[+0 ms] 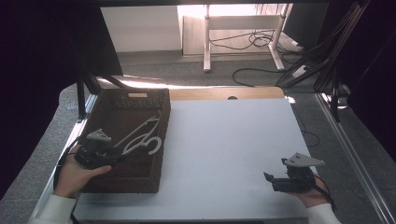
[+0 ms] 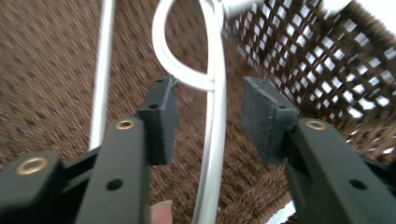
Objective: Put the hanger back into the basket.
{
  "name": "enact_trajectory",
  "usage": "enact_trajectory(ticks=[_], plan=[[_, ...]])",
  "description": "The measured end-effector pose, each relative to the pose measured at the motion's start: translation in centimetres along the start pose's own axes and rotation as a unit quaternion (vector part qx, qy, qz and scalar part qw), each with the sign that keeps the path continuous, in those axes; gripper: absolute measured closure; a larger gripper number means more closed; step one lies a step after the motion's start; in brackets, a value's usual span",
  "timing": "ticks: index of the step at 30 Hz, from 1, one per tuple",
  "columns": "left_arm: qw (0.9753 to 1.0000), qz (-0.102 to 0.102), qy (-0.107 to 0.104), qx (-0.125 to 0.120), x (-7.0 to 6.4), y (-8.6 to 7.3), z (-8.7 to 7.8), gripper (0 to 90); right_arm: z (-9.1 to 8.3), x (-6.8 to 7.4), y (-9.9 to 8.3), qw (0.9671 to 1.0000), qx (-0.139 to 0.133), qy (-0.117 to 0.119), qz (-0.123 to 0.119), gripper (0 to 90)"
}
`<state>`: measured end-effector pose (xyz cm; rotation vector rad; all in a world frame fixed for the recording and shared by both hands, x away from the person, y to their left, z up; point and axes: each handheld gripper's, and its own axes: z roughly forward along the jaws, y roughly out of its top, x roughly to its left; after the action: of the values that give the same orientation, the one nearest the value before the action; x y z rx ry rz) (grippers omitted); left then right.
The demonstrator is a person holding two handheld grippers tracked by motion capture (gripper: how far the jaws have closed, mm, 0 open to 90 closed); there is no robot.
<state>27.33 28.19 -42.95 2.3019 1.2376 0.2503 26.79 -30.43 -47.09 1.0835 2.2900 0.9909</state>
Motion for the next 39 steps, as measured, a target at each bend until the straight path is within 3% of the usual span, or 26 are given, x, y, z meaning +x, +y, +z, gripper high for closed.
enact_trajectory(ticks=[3,11,19,24,29,39], plan=[[0.9999,0.005,-0.003,0.015,0.2,0.4,0.7,67.2,0.0,0.0,0.0,1.0,0.002,-0.001,-0.002,15.2],[0.999,0.037,0.0,0.026,0.2,1.3,0.7,68.7,-0.2,0.0,-0.1,1.0,0.001,-0.004,-0.002,15.2],[0.9979,0.064,-0.003,0.008,0.6,1.4,0.2,69.6,0.0,0.1,0.0,1.0,0.003,-0.003,-0.003,15.2],[0.9981,0.053,0.005,-0.031,1.1,1.4,-1.1,75.5,0.0,0.1,0.0,1.0,0.002,-0.004,-0.003,15.2],[0.9965,0.042,0.036,-0.063,1.2,1.3,-2.0,79.2,0.0,0.1,0.0,1.0,0.0,-0.004,-0.004,15.2],[0.9937,0.023,0.043,-0.101,1.2,1.5,-2.2,79.8,-0.1,0.1,0.0,1.0,0.0,-0.007,-0.002,15.2]])
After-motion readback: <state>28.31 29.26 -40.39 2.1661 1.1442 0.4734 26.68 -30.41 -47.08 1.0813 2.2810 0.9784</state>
